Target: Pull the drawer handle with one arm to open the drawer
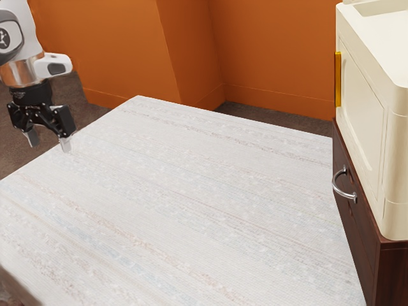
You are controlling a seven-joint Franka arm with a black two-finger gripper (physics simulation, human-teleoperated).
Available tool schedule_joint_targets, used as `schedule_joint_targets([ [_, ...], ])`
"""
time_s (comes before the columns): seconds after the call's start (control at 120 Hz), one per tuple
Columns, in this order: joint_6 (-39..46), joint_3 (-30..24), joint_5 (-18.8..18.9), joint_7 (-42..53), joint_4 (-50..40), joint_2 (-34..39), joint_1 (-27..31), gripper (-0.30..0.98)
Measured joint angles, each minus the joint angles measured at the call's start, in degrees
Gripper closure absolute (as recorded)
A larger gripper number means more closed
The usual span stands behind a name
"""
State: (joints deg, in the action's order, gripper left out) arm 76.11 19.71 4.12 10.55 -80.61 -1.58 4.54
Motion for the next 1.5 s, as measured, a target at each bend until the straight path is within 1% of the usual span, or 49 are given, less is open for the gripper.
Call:
schedule_joint_targets([
  [0.1, 3.33, 0.02, 0.06, 1.37, -0.08, 0.09, 4.5, 0.0],
  [0.192, 5.08, 0.07, -0.47, 2.48, 0.02, 0.55, 5.88, 0.0],
  [0.233, 5.04, -0.4, -1.17, 3.0, 4.0, 2.77, 5.81, 0.0],
  [0.292, 4.98, -2.0, -3.88, 3.62, 10.12, 4.68, 5.69, 0.0],
  [0.317, 4.96, -2.6, -5.3, 3.82, 11.27, 4.81, 4.1, 0.0],
  [0.367, 4.92, -3.14, -8.31, 4.14, 10.96, 3.51, -1.41, 0.0],
  [0.4, 5.0, -3.84, -8.82, 4.65, 11.4, 2.31, -5.03, 0.0],
  [0.492, 6.35, -8.37, -5.64, 8.68, 10.77, 1.08, -13.0, 0.0],
  [0.6, 7.93, -9.49, -2.78, 15.52, 8.95, -0.61, -24.29, 0.0],
  [0.658, 7.81, -9.43, -1.91, 19.46, 8.06, -0.68, -27.2, 0.0],
  [0.717, 8.06, -9.87, -1.04, 24.45, 8.3, -1.15, -26.23, 0.0],
  [0.8, 11.11, -10.23, 1.38, 32.41, 4.65, -1.22, -20.74, 0.0],
  [0.925, 19.54, -10.24, 3.77, 43.48, -2.78, -0.62, -12.97, 0.0],
  [0.992, 24.39, -10.14, 4.32, 48.89, -7.01, -0.5, -10.82, 0.0],
  [1.05, 28.38, -10.11, 4.62, 53.18, -9.91, -0.47, -10.07, 0.0],
  [1.15, 34.85, -10.1, 4.91, 59.64, -13.43, -0.46, -11.06, 0.0],
  [1.267, 40.64, -10.12, 5.1, 66.28, -15.63, -0.46, -14.91, 0.0],
  [1.5, 46.24, -9.97, 4.81, 76.23, -17.32, 0.05, -24.13, 0.0],
])
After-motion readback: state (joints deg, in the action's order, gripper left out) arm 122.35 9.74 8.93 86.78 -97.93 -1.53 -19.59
